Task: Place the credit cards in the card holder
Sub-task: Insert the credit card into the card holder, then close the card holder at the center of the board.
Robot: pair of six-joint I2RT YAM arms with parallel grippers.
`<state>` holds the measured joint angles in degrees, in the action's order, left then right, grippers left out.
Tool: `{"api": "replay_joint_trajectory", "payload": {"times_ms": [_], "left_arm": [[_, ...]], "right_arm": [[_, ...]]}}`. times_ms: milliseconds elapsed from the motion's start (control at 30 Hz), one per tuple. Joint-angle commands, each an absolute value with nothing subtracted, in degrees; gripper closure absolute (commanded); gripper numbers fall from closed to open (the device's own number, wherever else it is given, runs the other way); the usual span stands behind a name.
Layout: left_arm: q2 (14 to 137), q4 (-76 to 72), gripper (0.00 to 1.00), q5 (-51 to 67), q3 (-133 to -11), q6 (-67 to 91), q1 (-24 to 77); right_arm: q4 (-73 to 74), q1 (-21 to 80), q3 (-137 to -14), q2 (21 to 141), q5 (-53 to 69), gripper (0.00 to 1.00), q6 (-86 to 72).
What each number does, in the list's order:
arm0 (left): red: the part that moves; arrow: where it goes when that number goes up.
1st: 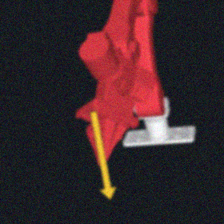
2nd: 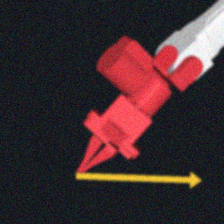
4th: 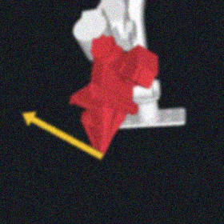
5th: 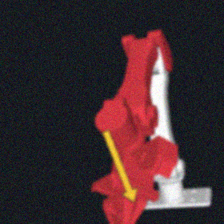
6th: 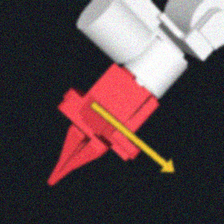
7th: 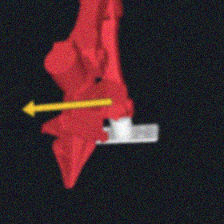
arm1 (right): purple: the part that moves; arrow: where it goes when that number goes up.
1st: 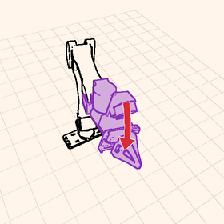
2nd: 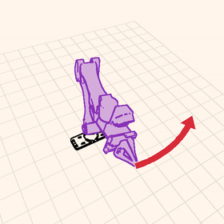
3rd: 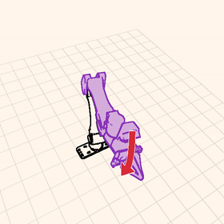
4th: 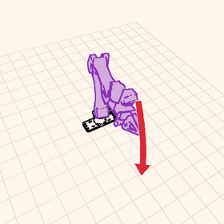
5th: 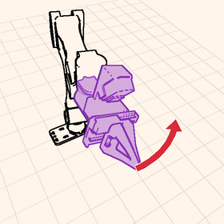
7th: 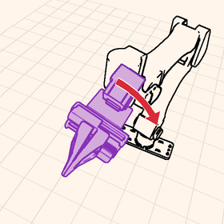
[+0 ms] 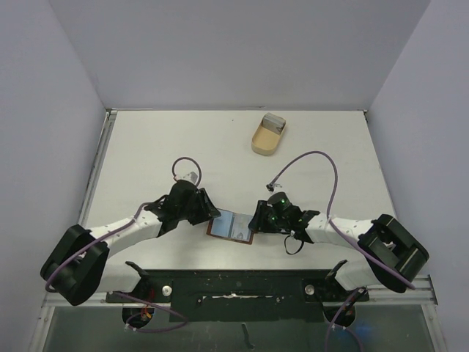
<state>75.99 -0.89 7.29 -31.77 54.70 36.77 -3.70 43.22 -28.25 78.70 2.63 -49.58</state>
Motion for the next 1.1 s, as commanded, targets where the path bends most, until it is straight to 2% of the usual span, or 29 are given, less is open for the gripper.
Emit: {"api": "replay_joint_trajectory", "payload": {"times_ms": [0,367,433,500,567,667,767,900,1067], "left_arm": [[72.1,8.7,0.60,3.2,-31.9,50.6,34.4],[74.5,2.6,0.59,12.3,-28.3,49.7,32.2],[74.9,2.6,0.65,12.9,-28.6,49.5,32.0],[74.7,2.4,0.81,13.5,-28.7,49.5,31.6],[74.2,2.9,0.92,13.3,-28.7,49.2,30.9],[72.8,4.8,1.00,13.0,-29.0,48.2,29.2],[71.2,6.7,1.00,13.5,-29.7,46.7,27.2],[69.9,8.8,1.00,14.5,-31.2,44.5,25.0],[69.7,10.5,1.00,15.5,-31.6,43.5,23.3]], "right_arm": [[-4.0,44.3,-29.1,79.8,4.5,0.65,-48.1],[-3.5,45.8,-32.0,82.6,4.7,0.64,-46.9],[-3.0,45.9,-32.6,82.9,4.7,0.64,-46.1],[-2.4,45.9,-33.3,83.1,4.7,0.64,-44.4],[-1.6,45.9,-34.6,83.0,5.3,0.63,-40.6],[2.8,45.5,-38.1,82.5,4.9,0.59,-32.4],[6.5,45.1,-40.7,80.9,4.6,0.57,-24.4],[7.1,44.7,-42.2,78.1,11.9,0.55,-11.4],[4.2,45.0,-39.8,75.3,13.6,0.55,0.7]]}}
